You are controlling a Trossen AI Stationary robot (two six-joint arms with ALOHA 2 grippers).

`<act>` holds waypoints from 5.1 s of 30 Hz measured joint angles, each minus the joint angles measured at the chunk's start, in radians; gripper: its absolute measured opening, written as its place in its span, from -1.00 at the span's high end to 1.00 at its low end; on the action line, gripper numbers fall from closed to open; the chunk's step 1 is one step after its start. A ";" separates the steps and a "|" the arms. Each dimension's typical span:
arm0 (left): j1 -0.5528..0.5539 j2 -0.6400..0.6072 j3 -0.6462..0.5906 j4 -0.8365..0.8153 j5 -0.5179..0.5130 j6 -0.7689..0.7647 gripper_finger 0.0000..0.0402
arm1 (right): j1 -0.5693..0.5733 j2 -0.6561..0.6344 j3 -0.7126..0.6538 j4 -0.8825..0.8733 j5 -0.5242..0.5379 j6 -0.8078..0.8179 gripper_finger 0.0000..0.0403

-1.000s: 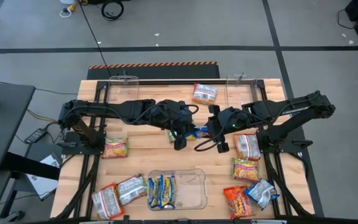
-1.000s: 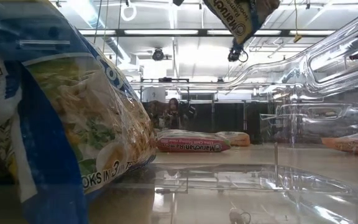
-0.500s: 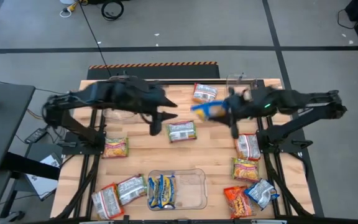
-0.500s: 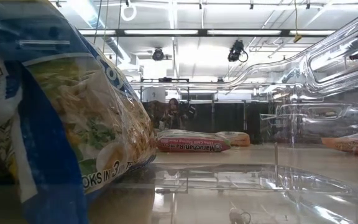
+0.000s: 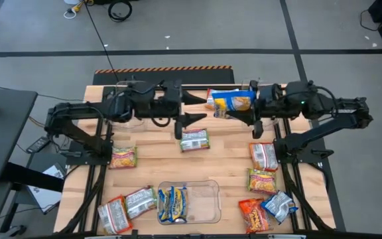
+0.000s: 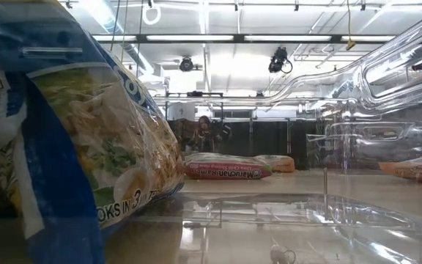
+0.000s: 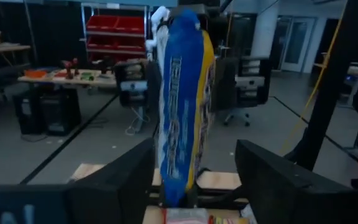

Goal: Sort Maruchan noodles
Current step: Put the blue noodle pack into the bottom transparent bin

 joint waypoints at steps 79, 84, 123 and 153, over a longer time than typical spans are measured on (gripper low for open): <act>-0.526 0.389 0.193 -0.767 -0.145 -1.899 0.61 | -0.047 -0.077 0.000 -0.516 -0.137 -0.052 -0.54; -0.519 0.446 0.188 -0.811 -0.101 -1.945 0.65 | -0.045 -0.077 0.000 -0.513 -0.137 0.007 -0.54; -0.415 0.582 0.190 -0.923 0.103 -1.715 0.17 | -0.014 -0.097 0.000 -0.754 -0.415 -0.132 -0.54; -0.526 0.557 0.191 -0.513 -0.069 -0.559 0.18 | 0.761 0.417 0.000 -0.937 -0.245 0.945 -0.54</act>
